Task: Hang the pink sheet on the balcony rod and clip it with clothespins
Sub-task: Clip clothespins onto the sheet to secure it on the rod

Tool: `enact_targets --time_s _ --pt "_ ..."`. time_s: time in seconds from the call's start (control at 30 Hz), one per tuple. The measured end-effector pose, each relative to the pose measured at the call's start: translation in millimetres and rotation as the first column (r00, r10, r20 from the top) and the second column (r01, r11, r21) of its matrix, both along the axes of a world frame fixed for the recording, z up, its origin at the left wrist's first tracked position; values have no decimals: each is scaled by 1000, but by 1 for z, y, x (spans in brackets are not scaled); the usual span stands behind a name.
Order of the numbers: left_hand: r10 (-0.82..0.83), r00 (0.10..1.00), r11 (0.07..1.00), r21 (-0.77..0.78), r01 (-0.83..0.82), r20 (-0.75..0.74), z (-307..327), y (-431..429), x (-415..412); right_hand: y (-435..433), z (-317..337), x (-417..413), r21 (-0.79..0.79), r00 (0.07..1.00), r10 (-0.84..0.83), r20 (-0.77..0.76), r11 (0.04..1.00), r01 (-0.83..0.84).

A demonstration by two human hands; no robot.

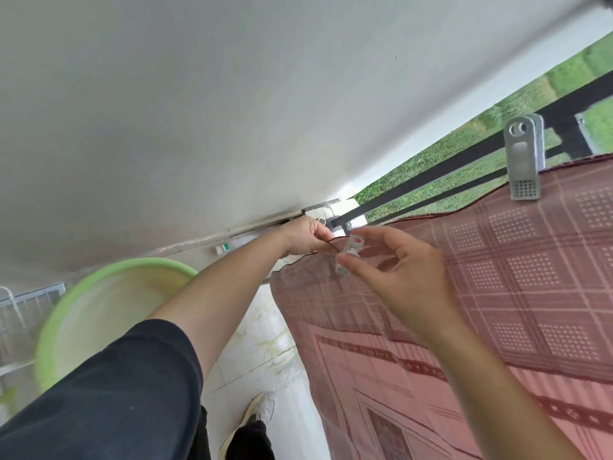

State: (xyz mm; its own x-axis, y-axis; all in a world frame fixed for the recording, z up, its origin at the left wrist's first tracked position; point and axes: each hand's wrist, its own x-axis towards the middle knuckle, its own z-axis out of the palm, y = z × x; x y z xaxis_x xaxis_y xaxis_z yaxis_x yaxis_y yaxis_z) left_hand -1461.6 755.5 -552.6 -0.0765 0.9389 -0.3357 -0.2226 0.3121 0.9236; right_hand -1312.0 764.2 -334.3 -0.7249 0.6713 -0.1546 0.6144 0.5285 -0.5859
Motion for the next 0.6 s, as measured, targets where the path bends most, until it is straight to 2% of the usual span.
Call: enact_targets --time_s 0.2,0.43,0.6 --pt "-39 999 998 53 41 -35 -4 -6 3 29 24 -90 77 995 77 58 994 -81" --pt "-115 989 992 40 119 -97 -17 -2 6 68 -26 -128 128 967 -49 251 992 17" --pt "-74 997 996 41 73 17 -40 3 2 89 -59 -132 182 933 -121 340 981 61"
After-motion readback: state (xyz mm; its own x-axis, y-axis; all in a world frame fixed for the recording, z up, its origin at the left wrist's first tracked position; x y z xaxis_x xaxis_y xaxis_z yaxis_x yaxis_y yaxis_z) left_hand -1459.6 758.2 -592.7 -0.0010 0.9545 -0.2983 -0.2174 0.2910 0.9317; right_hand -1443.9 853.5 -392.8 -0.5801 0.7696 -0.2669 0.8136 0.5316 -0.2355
